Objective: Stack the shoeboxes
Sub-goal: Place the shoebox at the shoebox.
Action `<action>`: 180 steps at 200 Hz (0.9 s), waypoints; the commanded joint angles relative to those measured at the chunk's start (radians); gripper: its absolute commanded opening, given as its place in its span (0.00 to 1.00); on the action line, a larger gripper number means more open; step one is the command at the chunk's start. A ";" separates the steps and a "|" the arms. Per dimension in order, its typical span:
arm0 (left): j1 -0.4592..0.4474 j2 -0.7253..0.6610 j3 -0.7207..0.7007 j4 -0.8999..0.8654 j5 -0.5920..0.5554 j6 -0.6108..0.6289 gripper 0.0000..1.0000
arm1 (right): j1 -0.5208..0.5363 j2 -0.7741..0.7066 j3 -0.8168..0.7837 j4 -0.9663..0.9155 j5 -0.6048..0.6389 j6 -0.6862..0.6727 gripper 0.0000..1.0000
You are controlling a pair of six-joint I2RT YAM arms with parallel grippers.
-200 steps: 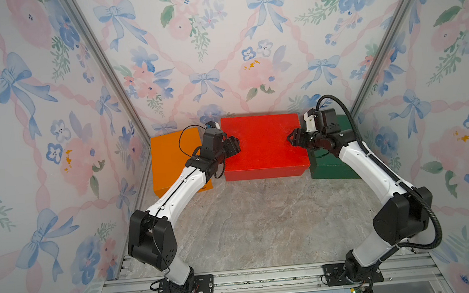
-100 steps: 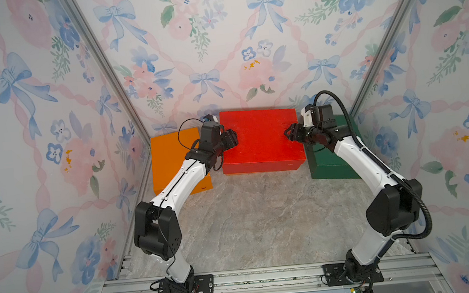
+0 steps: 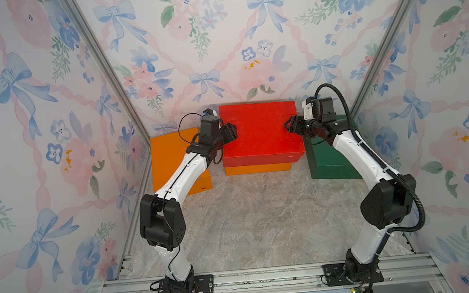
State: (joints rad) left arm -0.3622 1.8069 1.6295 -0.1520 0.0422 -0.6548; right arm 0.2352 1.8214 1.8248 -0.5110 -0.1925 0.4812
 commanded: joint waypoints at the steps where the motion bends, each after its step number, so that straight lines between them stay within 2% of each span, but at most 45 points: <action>1: -0.051 0.051 0.040 0.042 0.214 0.021 0.69 | 0.062 0.024 0.079 0.101 -0.269 0.040 0.68; 79: -0.016 0.157 0.158 0.042 0.261 0.011 0.69 | 0.060 0.141 0.220 0.076 -0.280 0.059 0.67; 180: 0.015 0.251 0.266 0.040 0.292 -0.013 0.68 | 0.043 0.204 0.278 0.071 -0.285 0.083 0.66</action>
State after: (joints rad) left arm -0.2920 2.0216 1.8542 -0.1486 0.1463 -0.6586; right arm 0.2180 2.0129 2.0453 -0.5117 -0.2108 0.5236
